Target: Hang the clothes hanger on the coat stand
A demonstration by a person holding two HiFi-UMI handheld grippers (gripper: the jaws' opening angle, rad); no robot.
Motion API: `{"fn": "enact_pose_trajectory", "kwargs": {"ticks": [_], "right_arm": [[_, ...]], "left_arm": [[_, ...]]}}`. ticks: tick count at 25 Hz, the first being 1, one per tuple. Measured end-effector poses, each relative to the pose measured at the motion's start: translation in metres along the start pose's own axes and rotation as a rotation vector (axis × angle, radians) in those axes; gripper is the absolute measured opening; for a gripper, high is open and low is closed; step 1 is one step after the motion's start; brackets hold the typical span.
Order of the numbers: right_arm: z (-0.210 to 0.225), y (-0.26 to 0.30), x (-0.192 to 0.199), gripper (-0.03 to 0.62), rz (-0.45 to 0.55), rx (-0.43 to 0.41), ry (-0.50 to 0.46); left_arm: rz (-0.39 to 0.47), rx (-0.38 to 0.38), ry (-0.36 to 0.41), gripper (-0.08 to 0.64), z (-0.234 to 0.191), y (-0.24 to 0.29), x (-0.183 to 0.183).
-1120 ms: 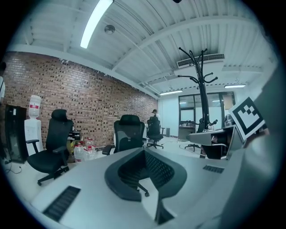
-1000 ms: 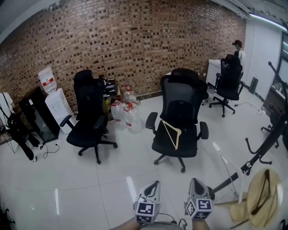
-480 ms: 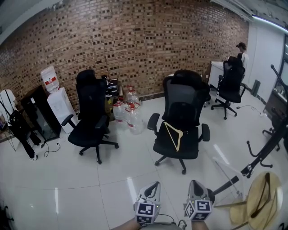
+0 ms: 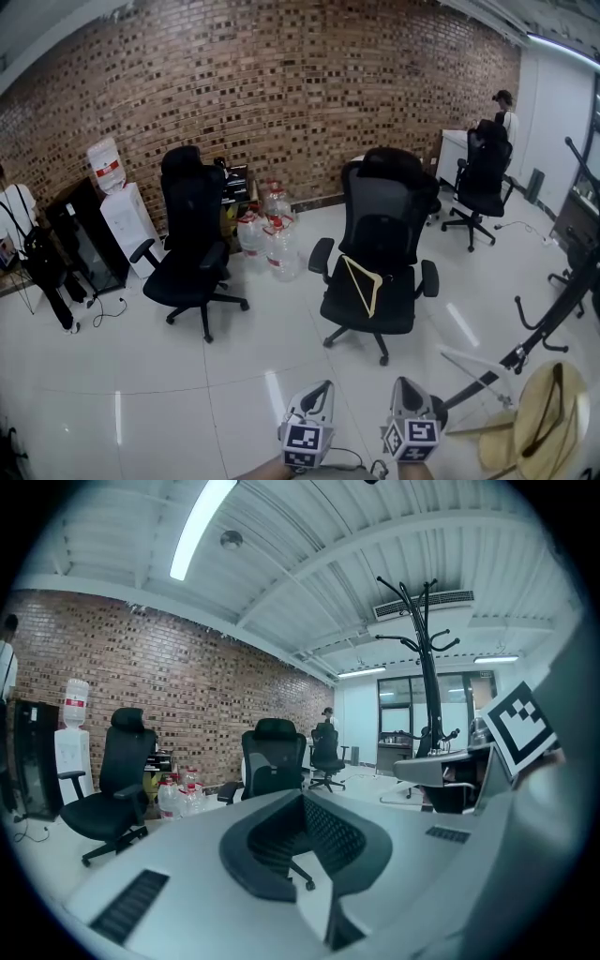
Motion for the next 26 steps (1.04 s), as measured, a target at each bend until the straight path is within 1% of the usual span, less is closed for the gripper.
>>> {"fn": "enact_pose_trajectory", "kwargs": {"ticks": [7,15,26], "right_arm": [[0.003,-0.006,0.0,0.0,-0.01,-0.004,0.004],[0.013,-0.002,0.006,0.0,-0.023,0.01,-0.005],[0.022,0.0,0.011,0.0,-0.033,0.015,-0.014]], "left_arm": [[-0.011,0.007,-0.001,0.015,0.007,0.0,0.001],[-0.018,0.021,-0.006,0.015,0.014,0.012,0.008],[-0.013,0.034,-0.002,0.015,0.02,0.019,0.01]]}}
Point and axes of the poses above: the fingertips, and each gripper's own axes: y forward along the fingers, z to its right, x out of its underside, the point moved 2 cm from there along -y, backward along the fingers, and after that the axes turned 5 degrees about y, right-handed, at the moved point
